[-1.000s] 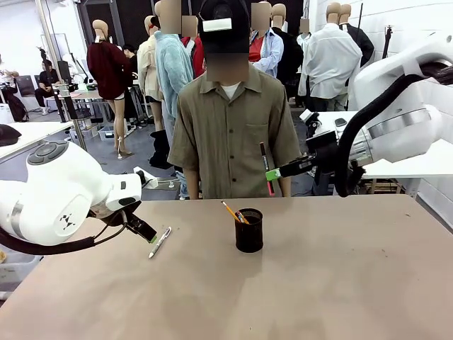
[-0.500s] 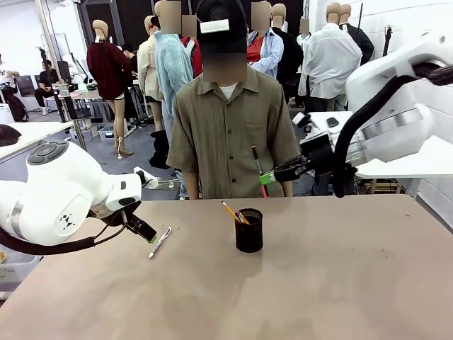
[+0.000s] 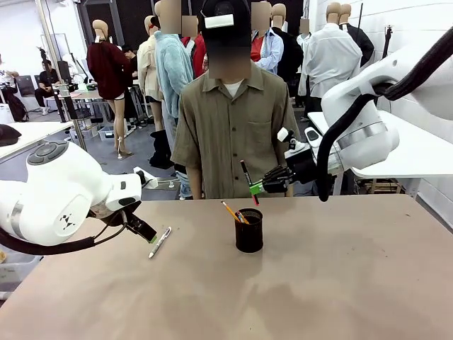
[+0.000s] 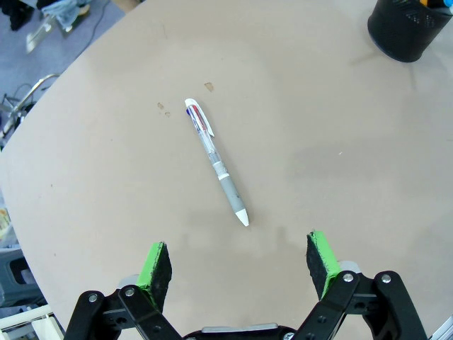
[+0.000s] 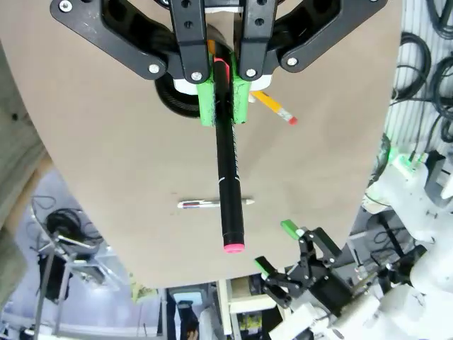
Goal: Place the pens into the pen holder.
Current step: Pick up a writing instrument from the table and place it into the Pen holder.
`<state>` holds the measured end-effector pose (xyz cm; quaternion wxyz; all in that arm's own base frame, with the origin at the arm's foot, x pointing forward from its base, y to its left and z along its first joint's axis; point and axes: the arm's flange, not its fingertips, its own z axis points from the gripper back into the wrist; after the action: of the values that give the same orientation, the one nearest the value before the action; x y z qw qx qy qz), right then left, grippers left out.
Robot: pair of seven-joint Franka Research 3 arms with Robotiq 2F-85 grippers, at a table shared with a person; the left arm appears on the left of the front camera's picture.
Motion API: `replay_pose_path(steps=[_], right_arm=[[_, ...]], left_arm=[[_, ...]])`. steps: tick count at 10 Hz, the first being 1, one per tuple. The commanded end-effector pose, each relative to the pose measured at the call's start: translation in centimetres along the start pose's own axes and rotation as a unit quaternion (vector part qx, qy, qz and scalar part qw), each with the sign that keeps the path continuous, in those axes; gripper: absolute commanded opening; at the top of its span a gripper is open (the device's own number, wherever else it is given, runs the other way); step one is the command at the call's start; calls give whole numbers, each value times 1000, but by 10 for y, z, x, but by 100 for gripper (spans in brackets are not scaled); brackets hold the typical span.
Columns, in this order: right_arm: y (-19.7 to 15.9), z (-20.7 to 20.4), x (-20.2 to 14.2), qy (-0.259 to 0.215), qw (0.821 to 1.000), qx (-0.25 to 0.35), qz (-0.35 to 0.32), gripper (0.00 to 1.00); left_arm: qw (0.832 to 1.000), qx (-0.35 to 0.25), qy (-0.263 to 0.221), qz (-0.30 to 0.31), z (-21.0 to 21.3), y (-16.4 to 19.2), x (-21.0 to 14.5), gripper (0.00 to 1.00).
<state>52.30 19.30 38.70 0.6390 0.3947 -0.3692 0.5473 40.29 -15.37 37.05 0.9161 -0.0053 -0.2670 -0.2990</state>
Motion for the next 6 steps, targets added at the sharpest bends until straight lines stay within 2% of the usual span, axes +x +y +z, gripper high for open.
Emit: replay_pose_path(steps=[1,4,6], right_arm=[[-17,-12,-4,-4,1000,25,17,0],[-35,-29,-16,7,997,73,16,0],[-37,-37,-21,25,996,83,12,0]], left_arm=[[1000,-1,-1,3,1,2,-1,100],[1000,-1,-1,3,1,2,-1,100],[1000,-1,-1,3,1,2,-1,100]])
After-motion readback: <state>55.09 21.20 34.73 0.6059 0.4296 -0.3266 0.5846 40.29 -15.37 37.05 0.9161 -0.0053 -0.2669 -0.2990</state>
